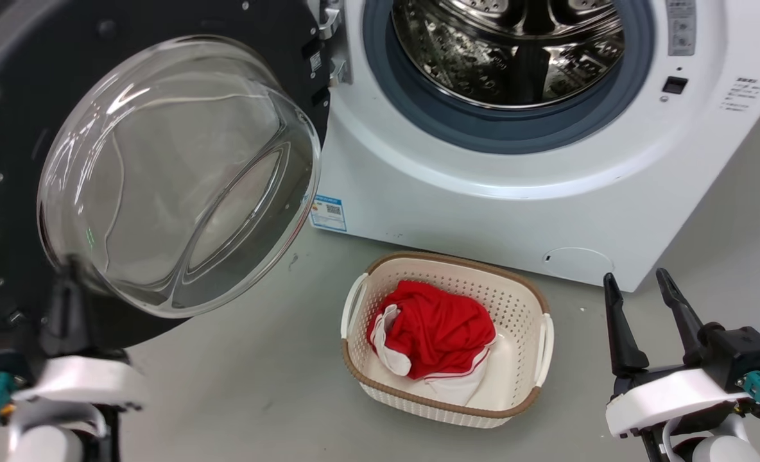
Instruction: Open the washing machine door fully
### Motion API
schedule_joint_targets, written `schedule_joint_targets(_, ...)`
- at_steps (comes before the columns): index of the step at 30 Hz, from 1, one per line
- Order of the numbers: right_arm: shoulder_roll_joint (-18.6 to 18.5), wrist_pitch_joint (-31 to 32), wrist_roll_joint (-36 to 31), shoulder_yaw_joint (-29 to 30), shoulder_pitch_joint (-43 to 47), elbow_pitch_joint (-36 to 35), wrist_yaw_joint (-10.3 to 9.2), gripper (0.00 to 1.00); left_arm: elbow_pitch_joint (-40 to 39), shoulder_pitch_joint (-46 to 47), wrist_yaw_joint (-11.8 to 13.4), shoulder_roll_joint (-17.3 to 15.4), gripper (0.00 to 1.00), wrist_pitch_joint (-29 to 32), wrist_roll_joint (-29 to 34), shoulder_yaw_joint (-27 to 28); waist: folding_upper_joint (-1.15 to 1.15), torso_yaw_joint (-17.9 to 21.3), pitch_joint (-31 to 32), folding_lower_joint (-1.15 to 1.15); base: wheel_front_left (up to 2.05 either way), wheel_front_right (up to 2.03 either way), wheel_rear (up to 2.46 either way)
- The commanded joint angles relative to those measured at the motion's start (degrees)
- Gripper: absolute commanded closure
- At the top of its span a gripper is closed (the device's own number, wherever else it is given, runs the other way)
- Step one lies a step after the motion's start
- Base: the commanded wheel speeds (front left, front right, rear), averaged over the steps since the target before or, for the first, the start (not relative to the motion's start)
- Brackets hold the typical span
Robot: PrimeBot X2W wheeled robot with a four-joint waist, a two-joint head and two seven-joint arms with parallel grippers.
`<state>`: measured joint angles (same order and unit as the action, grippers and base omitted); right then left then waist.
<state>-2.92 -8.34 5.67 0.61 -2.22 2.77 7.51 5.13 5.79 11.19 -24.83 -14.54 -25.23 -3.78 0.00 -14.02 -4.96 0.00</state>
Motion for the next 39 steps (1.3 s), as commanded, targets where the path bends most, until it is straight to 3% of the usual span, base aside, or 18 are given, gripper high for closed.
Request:
schedule_joint_targets(1,0.1,-0.2,0.4,0.0,0.4,0.0,-0.04,0.0,-0.9,-0.8,0.2,0.4,1.0,0.3,0.3,-0.6,0.0,0.8,0.7,0.0,0.0,0.0,0.0)
schedule_joint_targets(7,0.1,-0.2,0.0,-0.5,1.4,-0.4,-0.04,0.0,-7.3,-4.6,1.0,2.7,1.0,2.6,2.7,-6.2,0.0,3.6,2.3,0.0,0.0,0.0,0.0)
schedule_joint_targets(13,0.1,0.3,-0.1,-0.9,1.7,-1.2,-0.04,0.0,-7.8,-4.2,-0.6,4.8,1.0,3.1,3.0,-10.3,0.0,6.9,3.2,0.0,0.0,0.0,0.0)
schedule_joint_targets(14,0.1,0.4,-0.3,-0.9,1.8,-1.3,-0.04,0.0,-7.5,-4.0,-0.8,4.9,0.95,3.1,3.1,-10.9,0.0,7.4,3.3,0.0,0.0,0.0,0.0)
schedule_joint_targets(17,0.1,0.7,-0.4,-0.9,2.0,-1.8,-0.04,0.0,-6.4,-2.8,-1.5,5.5,0.53,3.0,2.7,-11.7,0.0,9.2,3.5,0.0,0.0,0.0,0.0)
schedule_joint_targets(18,0.1,0.7,-0.5,-1.0,2.1,-1.9,-0.04,0.0,-6.0,-2.5,-1.6,5.6,0.32,2.9,2.6,-11.8,0.0,9.7,3.5,0.0,0.0,0.0,0.0)
schedule_joint_targets(19,0.1,0.8,-0.5,-1.0,2.2,-2.1,-0.04,0.0,-5.5,-2.3,-1.8,5.8,0.0,2.7,2.6,-11.9,0.0,10.3,3.5,0.0,0.0,0.0,0.0)
schedule_joint_targets(30,0.1,1.5,-0.9,-0.3,3.3,-3.7,-0.04,0.0,-1.2,0.8,-1.8,7.9,0.0,0.3,3.3,-12.1,0.0,14.9,3.7,0.0,0.0,0.0,0.0)
schedule_joint_targets(39,0.1,1.4,-0.3,-1.3,3.1,-4.2,-0.04,0.0,1.2,1.5,-0.9,9.1,0.0,-0.6,5.4,-11.5,0.0,15.9,3.6,0.0,0.0,0.0,0.0)
